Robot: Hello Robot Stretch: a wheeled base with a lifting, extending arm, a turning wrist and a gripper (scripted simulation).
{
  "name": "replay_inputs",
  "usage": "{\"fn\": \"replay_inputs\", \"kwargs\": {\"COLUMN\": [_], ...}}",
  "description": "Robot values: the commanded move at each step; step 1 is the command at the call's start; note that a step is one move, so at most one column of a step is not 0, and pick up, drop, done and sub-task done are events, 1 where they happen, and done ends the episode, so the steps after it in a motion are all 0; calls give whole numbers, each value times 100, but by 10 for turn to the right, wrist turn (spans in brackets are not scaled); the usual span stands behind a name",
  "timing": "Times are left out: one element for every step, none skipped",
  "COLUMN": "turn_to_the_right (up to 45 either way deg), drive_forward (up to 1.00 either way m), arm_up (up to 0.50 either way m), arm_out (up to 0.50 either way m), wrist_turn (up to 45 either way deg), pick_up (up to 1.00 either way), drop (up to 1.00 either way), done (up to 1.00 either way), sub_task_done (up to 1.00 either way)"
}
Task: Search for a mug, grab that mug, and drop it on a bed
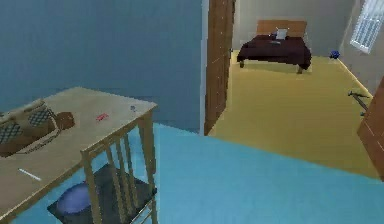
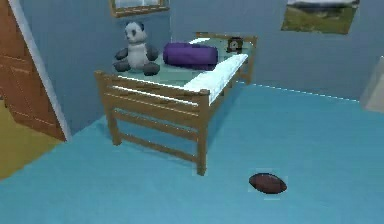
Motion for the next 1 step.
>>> {"fn": "replay_inputs", "kwargs": {"turn_to_the_right": [0], "drive_forward": [85], "arm_up": [0], "arm_out": [0], "wrist_turn": [0], "pick_up": [0], "drop": [0], "done": [0], "sub_task_done": [0]}}
